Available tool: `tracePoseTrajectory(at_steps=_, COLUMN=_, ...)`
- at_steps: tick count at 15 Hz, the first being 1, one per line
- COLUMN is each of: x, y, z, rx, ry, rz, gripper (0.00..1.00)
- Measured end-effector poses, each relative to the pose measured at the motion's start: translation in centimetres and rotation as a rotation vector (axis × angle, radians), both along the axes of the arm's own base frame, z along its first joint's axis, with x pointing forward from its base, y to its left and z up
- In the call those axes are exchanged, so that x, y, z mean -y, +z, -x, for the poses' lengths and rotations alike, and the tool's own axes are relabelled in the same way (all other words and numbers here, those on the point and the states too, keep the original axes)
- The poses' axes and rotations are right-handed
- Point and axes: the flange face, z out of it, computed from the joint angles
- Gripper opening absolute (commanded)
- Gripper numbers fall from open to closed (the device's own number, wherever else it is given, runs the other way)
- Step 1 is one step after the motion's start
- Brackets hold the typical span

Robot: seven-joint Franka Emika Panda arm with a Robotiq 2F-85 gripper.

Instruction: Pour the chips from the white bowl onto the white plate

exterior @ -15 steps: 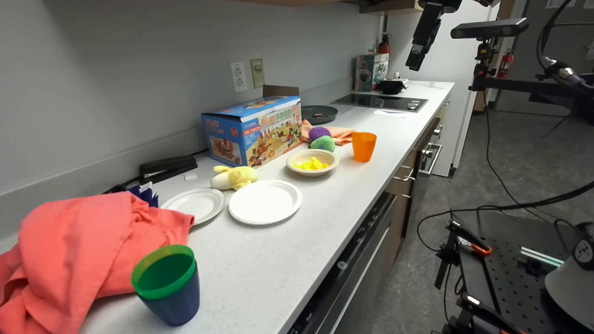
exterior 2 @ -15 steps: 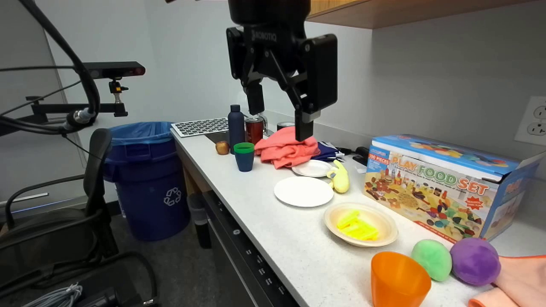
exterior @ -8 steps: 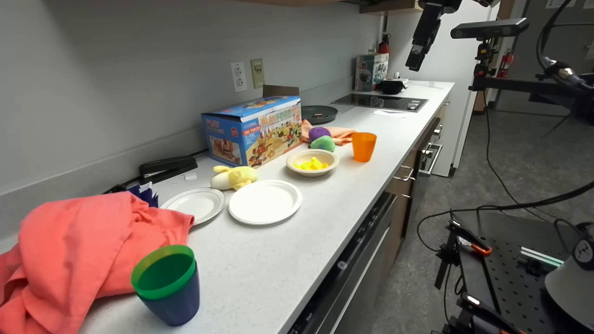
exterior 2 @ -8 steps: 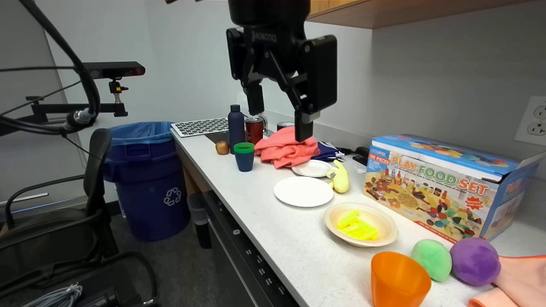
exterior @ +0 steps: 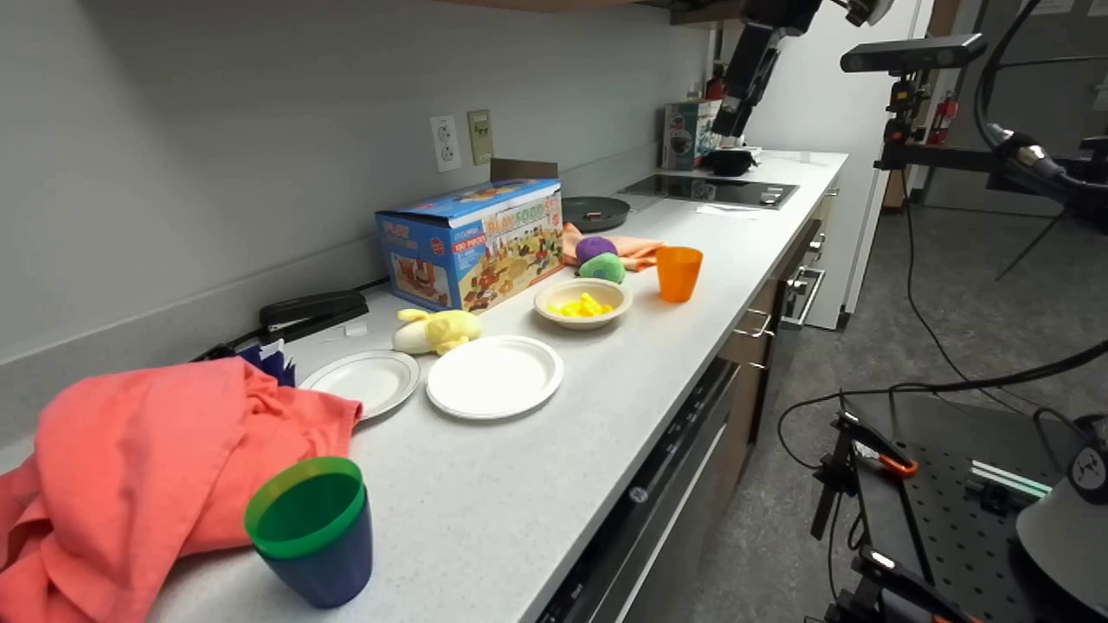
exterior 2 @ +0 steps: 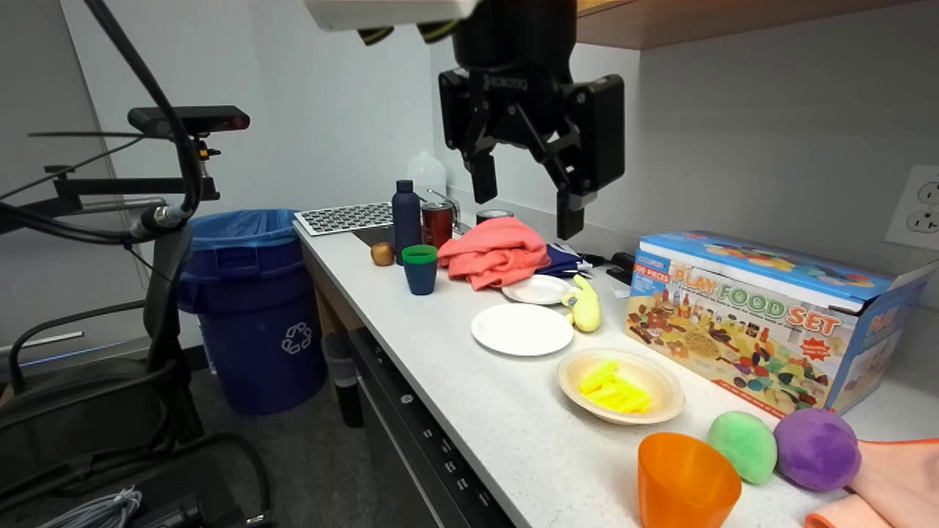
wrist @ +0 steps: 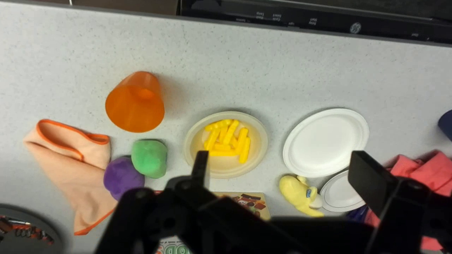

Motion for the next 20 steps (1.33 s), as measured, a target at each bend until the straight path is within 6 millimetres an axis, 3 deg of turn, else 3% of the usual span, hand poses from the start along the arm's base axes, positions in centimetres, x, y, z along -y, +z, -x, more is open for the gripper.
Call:
tracePoseTrajectory(at_steps=9, x=-0.6, y=-4.4, z=-9.6, rx=-0.018, ry=-0.010, rz=0.060, gripper=1.00)
tracePoseTrajectory(at_steps=15, x=-0.5, y=-4.4, z=-10.4, rx=-0.020, ry=-0.012, rz=0.064, gripper=1.00)
tracePoseTrajectory(at_steps=20, x=-0.4, y=-5.8, z=-11.1, rx=-0.037, ry=-0.039, rz=0.077, gripper=1.00)
